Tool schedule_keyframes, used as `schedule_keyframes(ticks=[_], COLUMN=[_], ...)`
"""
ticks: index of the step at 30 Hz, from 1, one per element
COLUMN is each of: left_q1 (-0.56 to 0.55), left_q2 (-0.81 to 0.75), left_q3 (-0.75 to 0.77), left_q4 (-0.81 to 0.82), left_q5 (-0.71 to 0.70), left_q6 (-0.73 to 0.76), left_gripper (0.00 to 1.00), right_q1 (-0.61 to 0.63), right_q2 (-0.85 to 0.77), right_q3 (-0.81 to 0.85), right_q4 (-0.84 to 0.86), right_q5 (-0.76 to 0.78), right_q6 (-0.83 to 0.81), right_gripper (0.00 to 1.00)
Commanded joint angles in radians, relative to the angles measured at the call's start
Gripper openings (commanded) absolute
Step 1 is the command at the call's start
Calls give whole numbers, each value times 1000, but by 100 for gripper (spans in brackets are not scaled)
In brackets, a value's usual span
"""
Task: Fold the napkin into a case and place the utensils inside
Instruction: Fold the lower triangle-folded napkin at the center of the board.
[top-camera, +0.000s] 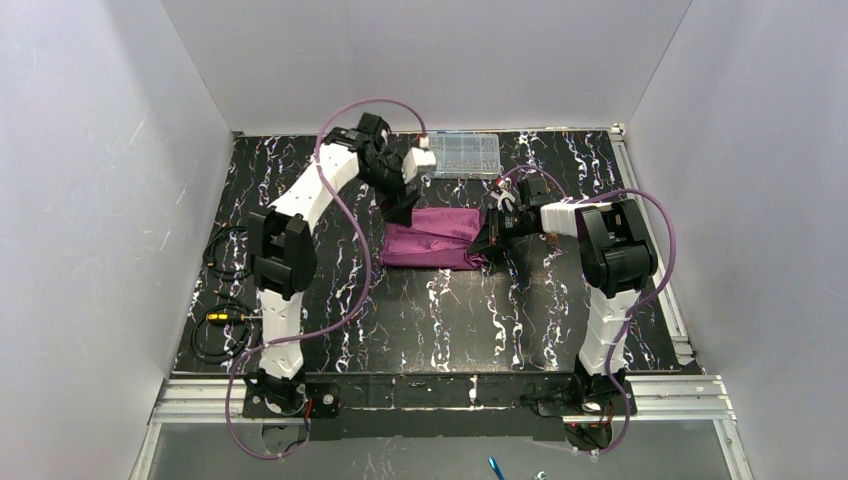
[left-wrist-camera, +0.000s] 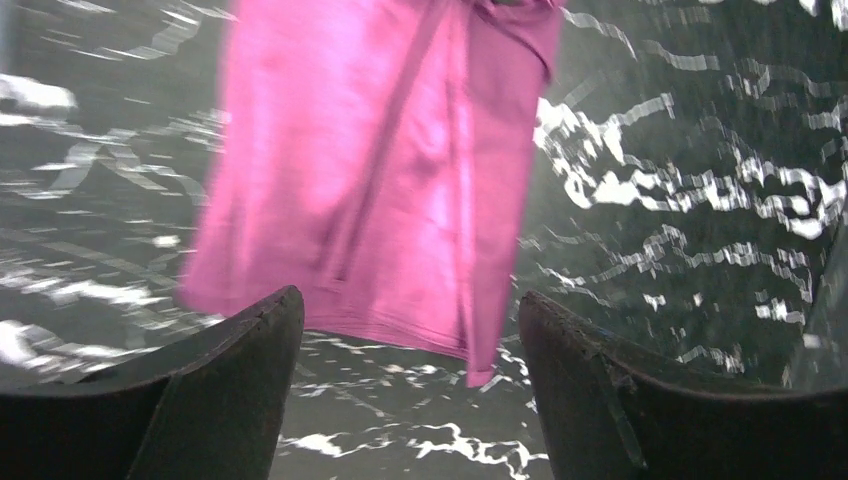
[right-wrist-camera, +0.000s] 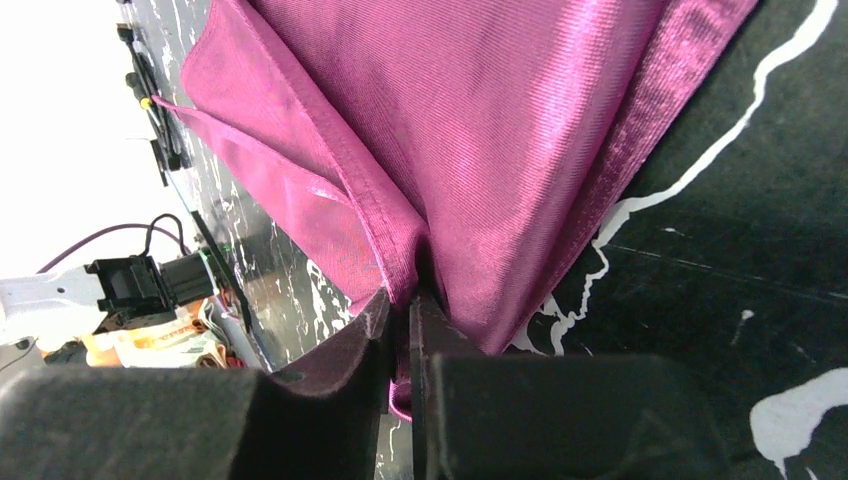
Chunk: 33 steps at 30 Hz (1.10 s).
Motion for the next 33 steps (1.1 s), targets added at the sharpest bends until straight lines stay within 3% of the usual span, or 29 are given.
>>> schedule_keyframes(ticks=[1, 4, 12, 17, 22, 24, 25, 26, 30, 33], left_q1=[-42, -51, -89, -100, -101, -100, -100, -100, -101, -100], left_q2=[48, 83, 106, 128, 122, 120, 118, 117, 116, 118], left_q3=[-117, -142, -175, -163, -178, -184, -186, -186, -186, -181], left_q4=[-166, -160, -60, -57, -57, -54, -54, -54, -54, -54], left_q5=[-22, -82, -185, -215, -205, -207, -209, -209, -205, -207], left_q6=[135, 155, 150, 148, 147, 145, 146, 146, 145, 139], left_gripper=[70, 61, 48, 28, 18, 15, 12, 9, 0, 0], right_q1=[0, 5, 16, 15, 14, 13, 14, 13, 14, 20], right_q2=[-37, -55, -65, -105, -154, -159, -161, -161, -149, -98], right_q3=[34, 46, 49, 76, 141, 178, 199, 215, 267, 317], right_q4=[-39, -45, -49, -82, -145, -179, -199, -212, -222, -198], right_q5=[73, 70, 72, 68, 109, 128, 137, 142, 172, 161], right_q6=[-14, -8, 1, -15, -35, -52, -60, -66, -74, -57], right_gripper=[22, 27, 28, 47, 53, 66, 92, 98, 98, 84])
